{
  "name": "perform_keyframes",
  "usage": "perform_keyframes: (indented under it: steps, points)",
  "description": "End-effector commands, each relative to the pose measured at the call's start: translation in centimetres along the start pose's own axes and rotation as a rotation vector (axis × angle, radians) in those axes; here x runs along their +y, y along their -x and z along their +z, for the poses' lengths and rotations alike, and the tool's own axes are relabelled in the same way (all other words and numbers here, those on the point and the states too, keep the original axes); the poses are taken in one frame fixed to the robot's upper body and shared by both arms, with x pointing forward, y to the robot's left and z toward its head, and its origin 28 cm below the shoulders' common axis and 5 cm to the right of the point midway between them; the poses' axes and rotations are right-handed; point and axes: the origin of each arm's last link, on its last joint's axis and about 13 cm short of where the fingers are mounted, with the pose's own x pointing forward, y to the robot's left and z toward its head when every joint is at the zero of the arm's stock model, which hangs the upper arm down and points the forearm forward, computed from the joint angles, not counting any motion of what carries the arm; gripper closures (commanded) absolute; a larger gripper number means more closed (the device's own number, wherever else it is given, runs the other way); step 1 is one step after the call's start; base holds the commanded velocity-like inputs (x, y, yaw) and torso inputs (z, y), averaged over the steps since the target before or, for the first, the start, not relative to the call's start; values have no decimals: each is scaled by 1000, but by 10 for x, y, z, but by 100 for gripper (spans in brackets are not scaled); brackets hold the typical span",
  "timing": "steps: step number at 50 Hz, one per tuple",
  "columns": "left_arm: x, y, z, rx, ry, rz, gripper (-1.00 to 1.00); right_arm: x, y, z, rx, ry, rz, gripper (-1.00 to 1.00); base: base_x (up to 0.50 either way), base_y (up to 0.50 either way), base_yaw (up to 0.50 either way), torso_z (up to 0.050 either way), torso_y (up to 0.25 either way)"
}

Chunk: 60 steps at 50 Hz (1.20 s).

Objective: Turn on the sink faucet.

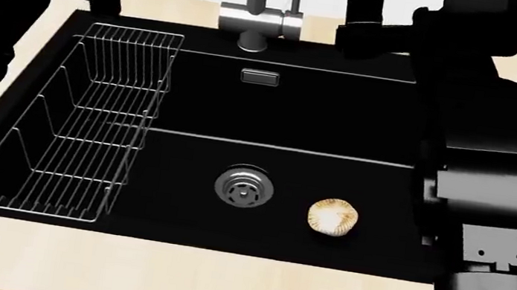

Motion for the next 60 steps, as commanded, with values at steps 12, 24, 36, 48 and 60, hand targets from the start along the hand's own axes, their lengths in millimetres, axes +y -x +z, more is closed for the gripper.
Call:
perform_keyframes:
  steps: [12,24,36,48,60]
  points:
    - [4,2,-14,30,-25,12,-100,-3,1,-5,21,-9,6,-100,272,0,0,0,0]
    - [11,3,-15,37,-26,33,-100,-3,0,-11,32,-10,7,-100,266,0,0,0,0]
    - [9,5,-26,56,-29,28,-100,-2,-1,-22,47,-14,11,-100,265,0,0,0,0]
    - [11,6,-30,67,-23,31,-100,-1,0,-23,46,-25,14,-100,266,0,0,0,0]
    - [17,7,-31,73,-26,48,-100,0,1,-28,46,-48,11,-100,251,0,0,0,0]
